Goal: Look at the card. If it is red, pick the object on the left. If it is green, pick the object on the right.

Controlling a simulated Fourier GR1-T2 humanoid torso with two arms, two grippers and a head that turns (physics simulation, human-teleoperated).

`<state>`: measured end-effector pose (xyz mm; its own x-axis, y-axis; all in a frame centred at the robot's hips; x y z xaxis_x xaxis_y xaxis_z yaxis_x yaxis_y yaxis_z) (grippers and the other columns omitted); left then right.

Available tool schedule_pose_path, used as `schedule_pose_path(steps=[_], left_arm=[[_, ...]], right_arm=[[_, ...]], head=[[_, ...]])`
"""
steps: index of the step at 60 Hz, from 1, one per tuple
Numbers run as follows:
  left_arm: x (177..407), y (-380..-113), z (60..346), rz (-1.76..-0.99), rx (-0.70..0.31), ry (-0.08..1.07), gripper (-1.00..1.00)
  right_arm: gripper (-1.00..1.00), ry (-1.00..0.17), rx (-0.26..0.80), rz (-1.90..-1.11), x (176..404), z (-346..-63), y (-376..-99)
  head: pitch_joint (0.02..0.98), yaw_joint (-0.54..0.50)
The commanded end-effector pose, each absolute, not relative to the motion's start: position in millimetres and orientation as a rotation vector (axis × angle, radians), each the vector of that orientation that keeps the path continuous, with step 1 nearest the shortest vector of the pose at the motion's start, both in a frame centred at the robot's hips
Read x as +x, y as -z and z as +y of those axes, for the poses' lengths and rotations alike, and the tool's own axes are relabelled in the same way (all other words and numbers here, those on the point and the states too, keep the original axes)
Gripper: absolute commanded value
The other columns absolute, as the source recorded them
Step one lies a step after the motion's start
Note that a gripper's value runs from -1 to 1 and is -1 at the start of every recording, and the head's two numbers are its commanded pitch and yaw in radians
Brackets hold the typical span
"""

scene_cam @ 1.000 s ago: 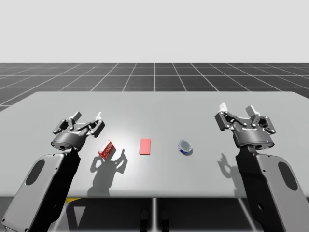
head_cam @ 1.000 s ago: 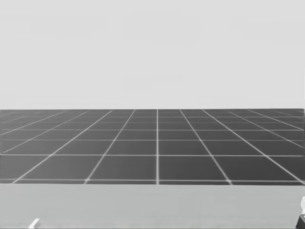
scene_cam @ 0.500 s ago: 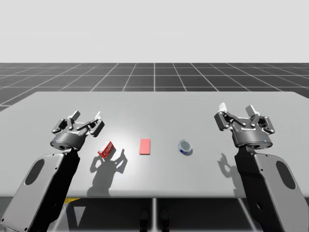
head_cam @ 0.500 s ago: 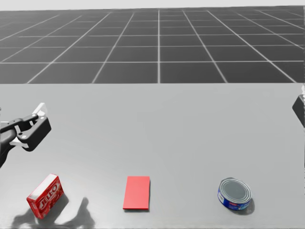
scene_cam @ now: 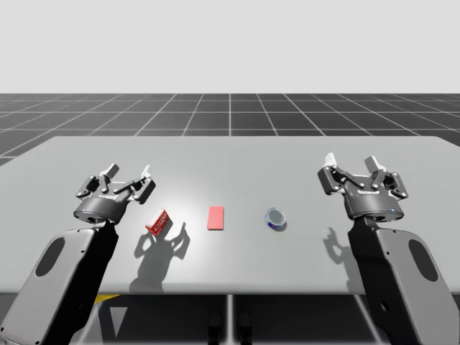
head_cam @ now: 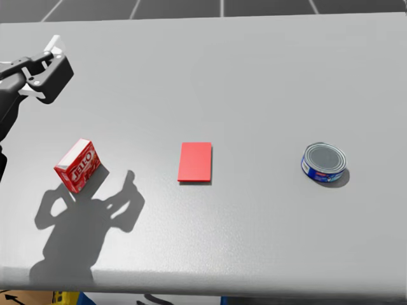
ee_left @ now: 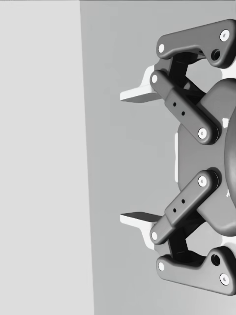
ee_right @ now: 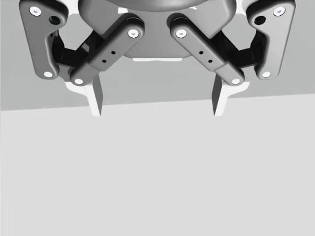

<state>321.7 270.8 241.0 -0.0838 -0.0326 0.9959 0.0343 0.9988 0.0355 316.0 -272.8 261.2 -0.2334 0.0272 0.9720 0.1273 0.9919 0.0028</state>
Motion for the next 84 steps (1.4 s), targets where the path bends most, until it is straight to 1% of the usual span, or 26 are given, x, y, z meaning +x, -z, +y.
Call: schedule_pose_path(steps=[1, 16, 25, 33, 42, 44, 46, 52, 60, 66, 70, 71, 72, 73, 74, 76, 77, 80, 84], left_arm=[[321.0, -241.7, 269.8, -1.656, -0.003, 0.060, -1.00], [320.3, -241.7, 269.3, -1.656, -0.001, 0.060, -1.00], [320.3, -241.7, 269.3, -1.656, -0.001, 0.060, -1.00], [320.7, -241.0, 269.2, -1.656, 0.004, 0.058, -1.00], [321.0, -240.9, 269.3, -1.661, 0.013, 0.059, -1.00], [321.0, -240.9, 269.4, -1.661, 0.013, 0.059, -1.00], [320.9, -240.9, 269.3, -1.662, 0.016, 0.058, -1.00], [321.0, -240.7, 269.5, -1.665, 0.015, 0.058, -1.00], [320.4, -242.1, 269.1, -1.682, 0.003, 0.050, -1.00], [319.5, -243.4, 265.7, -1.670, -0.028, 0.057, -1.00], [315.3, -248.0, 263.0, -1.664, -0.066, 0.067, -1.00], [312.6, -250.6, 261.5, -1.661, -0.091, 0.063, -1.00], [310.2, -252.4, 260.3, -1.660, -0.106, 0.052, -1.00], [306.8, -255.2, 257.3, -1.672, -0.123, 0.016, -1.00], [305.4, -257.0, 255.6, -1.678, -0.127, 0.016, -1.00], [301.5, -260.8, 255.7, -1.683, -0.134, 0.055, -1.00], [295.0, -265.4, 254.2, -1.694, -0.145, 0.070, -1.00], [288.8, -268.4, 253.4, -1.708, -0.163, 0.088, -1.00], [274.8, -270.7, 254.5, -1.680, -0.208, 0.138, -1.00]], right_arm=[[-1.00, 0.088, -0.117, -1.804, 315.7, -271.1, -260.4], [-1.00, 0.080, -0.121, -1.806, 315.4, -270.3, -259.7], [-1.00, 0.073, -0.123, -1.805, 315.2, -268.8, -258.9], [-1.00, 0.064, -0.125, -1.805, 315.7, -267.0, -257.8], [-1.00, 0.055, -0.126, -1.803, 316.5, -265.8, -256.3], [-1.00, 0.055, -0.126, -1.803, 316.6, -265.7, -256.2], [-1.00, 0.053, -0.125, -1.801, 316.8, -265.6, -255.6], [-1.00, 0.051, -0.126, -1.799, 317.4, -264.5, -254.4], [-1.00, 0.048, -0.131, -1.796, 318.5, -263.8, -252.8], [-1.00, 0.049, -0.131, -1.793, 318.8, -263.3, -251.7], [-1.00, 0.051, -0.134, -1.791, 318.9, -263.1, -250.8], [-1.00, 0.052, -0.134, -1.790, 319.1, -263.2, -250.5], [-1.00, 0.053, -0.134, -1.789, 319.1, -263.1, -250.3], [-1.00, 0.053, -0.135, -1.788, 319.0, -262.9, -250.1], [-1.00, 0.054, -0.136, -1.788, 318.9, -262.7, -249.9], [-1.00, 0.054, -0.134, -1.787, 319.0, -262.6, -249.5], [-1.00, 0.054, -0.135, -1.784, 319.3, -262.2, -248.8], [-1.00, 0.052, -0.137, -1.782, 319.5, -261.6, -247.9], [-1.00, 0.051, -0.136, -1.778, 320.0, -260.9, -246.7]], head=[[0.857, 0.07], [0.856, 0.08], [0.855, 0.11], [0.856, 0.19], [0.861, 0.29], [0.861, 0.30], [0.865, 0.34], [0.872, 0.39], [0.874, 0.41], [0.874, 0.41], [0.873, 0.41], [0.872, 0.41], [0.871, 0.41], [0.870, 0.41], [0.870, 0.41], [0.870, 0.40], [0.870, 0.40], [0.869, 0.40], [0.869, 0.40]])
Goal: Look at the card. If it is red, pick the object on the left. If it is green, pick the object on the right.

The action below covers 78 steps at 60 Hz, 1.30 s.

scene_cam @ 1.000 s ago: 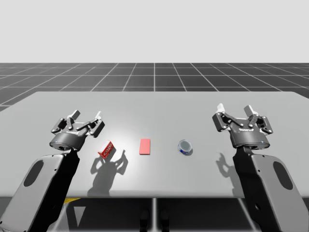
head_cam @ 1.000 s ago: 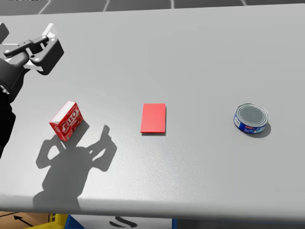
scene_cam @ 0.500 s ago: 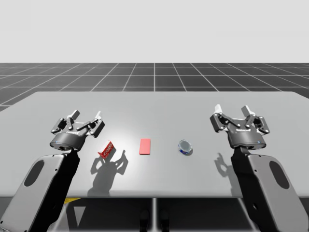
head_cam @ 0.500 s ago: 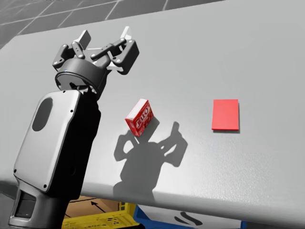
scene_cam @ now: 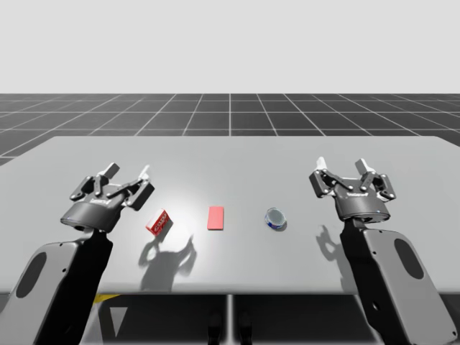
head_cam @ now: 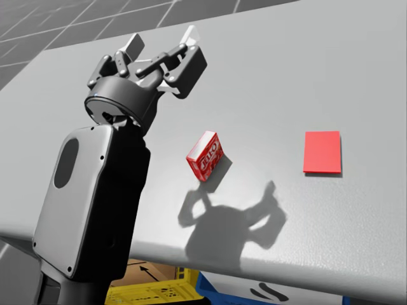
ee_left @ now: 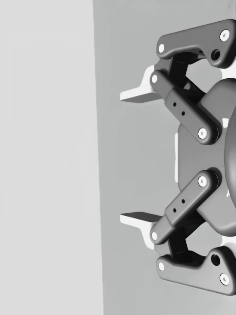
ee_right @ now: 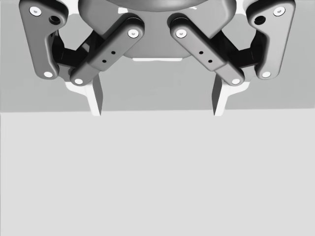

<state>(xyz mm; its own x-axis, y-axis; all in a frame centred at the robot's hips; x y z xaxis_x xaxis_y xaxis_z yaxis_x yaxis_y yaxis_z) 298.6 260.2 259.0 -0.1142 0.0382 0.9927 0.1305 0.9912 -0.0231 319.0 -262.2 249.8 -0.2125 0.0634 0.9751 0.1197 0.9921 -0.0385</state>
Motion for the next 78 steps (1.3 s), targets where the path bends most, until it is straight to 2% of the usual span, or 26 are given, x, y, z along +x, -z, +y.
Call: schedule_pose_path(steps=[1, 9, 17, 26, 36, 55, 78], left_arm=[[270.3, -270.6, 255.3, -1.669, -0.216, 0.156, -1.00], [245.7, -263.3, 267.6, -1.604, -0.264, 0.233, -1.00], [225.0, -244.0, 286.5, -1.535, -0.235, 0.286, -1.00], [208.9, -218.0, 296.1, -1.434, -0.196, 0.346, -1.00], [197.9, -191.7, 300.1, -1.337, -0.192, 0.356, -1.00], [211.2, -159.2, 291.6, -1.263, -0.199, 0.324, -1.00], [243.5, -149.6, 279.0, -1.217, -0.186, 0.278, -1.00]], right_arm=[[-1.00, 0.050, -0.137, -1.778, 320.3, -261.0, -246.5], [-1.00, 0.049, -0.137, -1.777, 321.1, -261.1, -246.0], [-1.00, 0.049, -0.137, -1.776, 321.9, -260.9, -245.6], [-1.00, 0.048, -0.137, -1.775, 322.4, -260.8, -245.3], [-1.00, 0.048, -0.133, -1.775, 322.6, -260.8, -245.3], [-1.00, 0.045, -0.132, -1.774, 323.3, -260.9, -244.9], [-1.00, 0.045, -0.128, -1.775, 323.6, -262.2, -245.4]], head=[[0.869, 0.40], [0.869, 0.40], [0.869, 0.40], [0.868, 0.40], [0.869, 0.40], [0.871, 0.40], [0.873, 0.39]])
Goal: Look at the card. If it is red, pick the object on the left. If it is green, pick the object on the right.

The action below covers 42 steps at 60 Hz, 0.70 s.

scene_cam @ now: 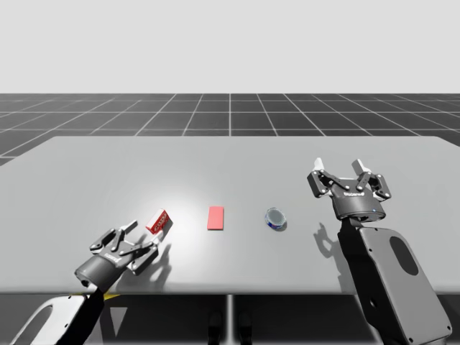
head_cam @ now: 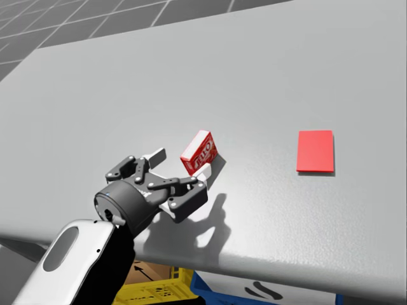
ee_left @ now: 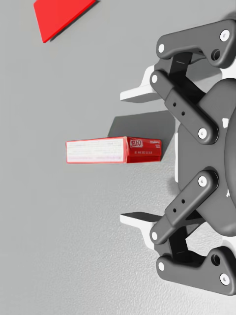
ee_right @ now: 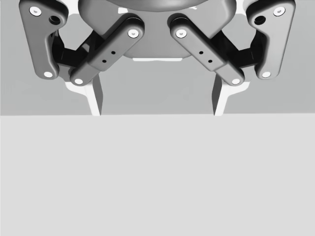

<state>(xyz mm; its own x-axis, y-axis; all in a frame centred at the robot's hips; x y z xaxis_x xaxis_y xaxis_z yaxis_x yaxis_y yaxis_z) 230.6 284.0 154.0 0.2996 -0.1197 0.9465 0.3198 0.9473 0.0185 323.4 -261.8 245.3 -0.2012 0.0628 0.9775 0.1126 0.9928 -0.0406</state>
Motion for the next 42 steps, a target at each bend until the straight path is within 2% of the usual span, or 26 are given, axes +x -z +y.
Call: schedule_pose_path(steps=[1, 14, 19, 22, 24, 25, 27, 42], left_arm=[[244.5, -149.5, 278.5, -1.216, -0.187, 0.277, -1.00], [262.1, -141.2, 273.0, -1.159, -0.205, 0.240, -1.00], [263.2, -140.4, 272.3, -1.159, -0.213, 0.242, -1.00], [263.3, -139.8, 271.9, -1.166, -0.211, 0.244, -0.68], [262.5, -139.6, 271.6, -1.169, -0.209, 0.245, -0.09], [262.8, -138.7, 271.7, -1.165, -0.216, 0.245, 0.67], [262.1, -137.9, 271.1, -1.161, -0.214, 0.250, 0.97], [260.3, -133.8, 268.6, -1.142, -0.215, 0.276, 1.00]], right_arm=[[-1.00, 0.045, -0.127, -1.776, 323.6, -262.3, -245.4], [-1.00, 0.046, -0.125, -1.778, 323.3, -263.1, -246.2], [-1.00, 0.046, -0.125, -1.779, 323.0, -263.4, -246.5], [-1.00, 0.046, -0.125, -1.779, 323.0, -263.4, -246.5], [-1.00, 0.045, -0.125, -1.779, 323.0, -263.4, -246.4], [-1.00, 0.045, -0.125, -1.779, 323.0, -263.3, -246.3], [-1.00, 0.045, -0.125, -1.779, 323.1, -263.5, -246.3], [-1.00, 0.047, -0.125, -1.782, 322.7, -264.0, -247.7]], head=[[0.874, 0.38], [0.873, 0.38], [0.872, 0.38], [0.869, 0.38], [0.869, 0.38], [0.868, 0.38], [0.866, 0.38], [0.819, 0.38]])
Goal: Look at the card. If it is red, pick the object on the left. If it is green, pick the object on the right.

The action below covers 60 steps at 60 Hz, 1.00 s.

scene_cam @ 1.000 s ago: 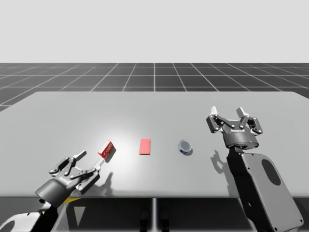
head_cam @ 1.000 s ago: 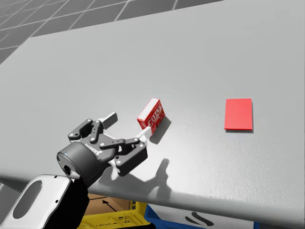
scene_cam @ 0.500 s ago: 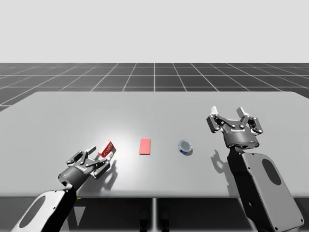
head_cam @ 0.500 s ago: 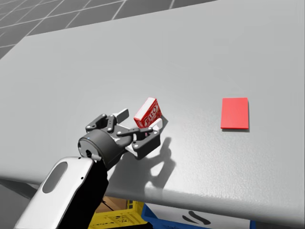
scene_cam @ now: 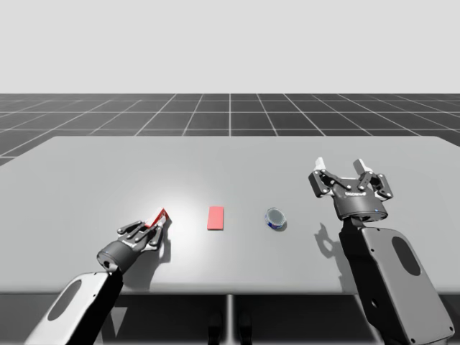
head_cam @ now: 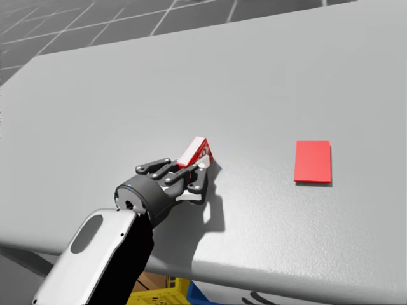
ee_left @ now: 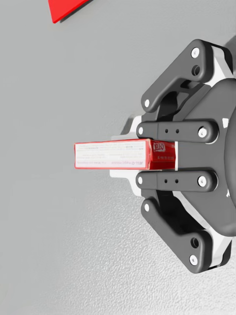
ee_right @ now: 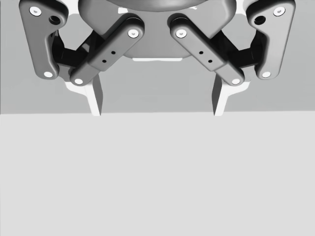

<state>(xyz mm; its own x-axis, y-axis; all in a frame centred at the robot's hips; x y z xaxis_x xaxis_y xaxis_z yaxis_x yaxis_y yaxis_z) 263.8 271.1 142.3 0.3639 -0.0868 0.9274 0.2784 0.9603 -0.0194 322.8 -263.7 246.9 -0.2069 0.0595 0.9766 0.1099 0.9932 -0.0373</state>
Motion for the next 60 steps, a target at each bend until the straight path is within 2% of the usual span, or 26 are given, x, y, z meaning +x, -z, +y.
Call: schedule_pose_path(steps=[1, 15, 28, 54, 60], left_arm=[[260.2, -133.5, 268.5, -1.141, -0.216, 0.278, 1.00], [259.0, -131.9, 266.8, -1.139, -0.211, 0.299, 1.00], [257.7, -140.4, 263.9, -1.155, -0.208, 0.319, 1.00], [275.8, -235.0, 269.1, -1.312, -0.111, 0.390, 1.00], [280.5, -262.1, 270.7, -1.372, -0.091, 0.390, 1.00]], right_arm=[[-1.00, 0.047, -0.124, -1.782, 322.7, -264.0, -247.8], [-1.00, 0.050, -0.124, -1.781, 322.7, -264.4, -248.1], [-1.00, 0.050, -0.125, -1.781, 322.2, -265.0, -248.4], [-1.00, 0.053, -0.125, -1.780, 322.5, -266.7, -248.9], [-1.00, 0.052, -0.125, -1.779, 322.8, -267.0, -248.9]], head=[[0.796, 0.39], [0.593, 0.41], [0.505, 0.42], [0.485, 0.41], [0.486, 0.41]])
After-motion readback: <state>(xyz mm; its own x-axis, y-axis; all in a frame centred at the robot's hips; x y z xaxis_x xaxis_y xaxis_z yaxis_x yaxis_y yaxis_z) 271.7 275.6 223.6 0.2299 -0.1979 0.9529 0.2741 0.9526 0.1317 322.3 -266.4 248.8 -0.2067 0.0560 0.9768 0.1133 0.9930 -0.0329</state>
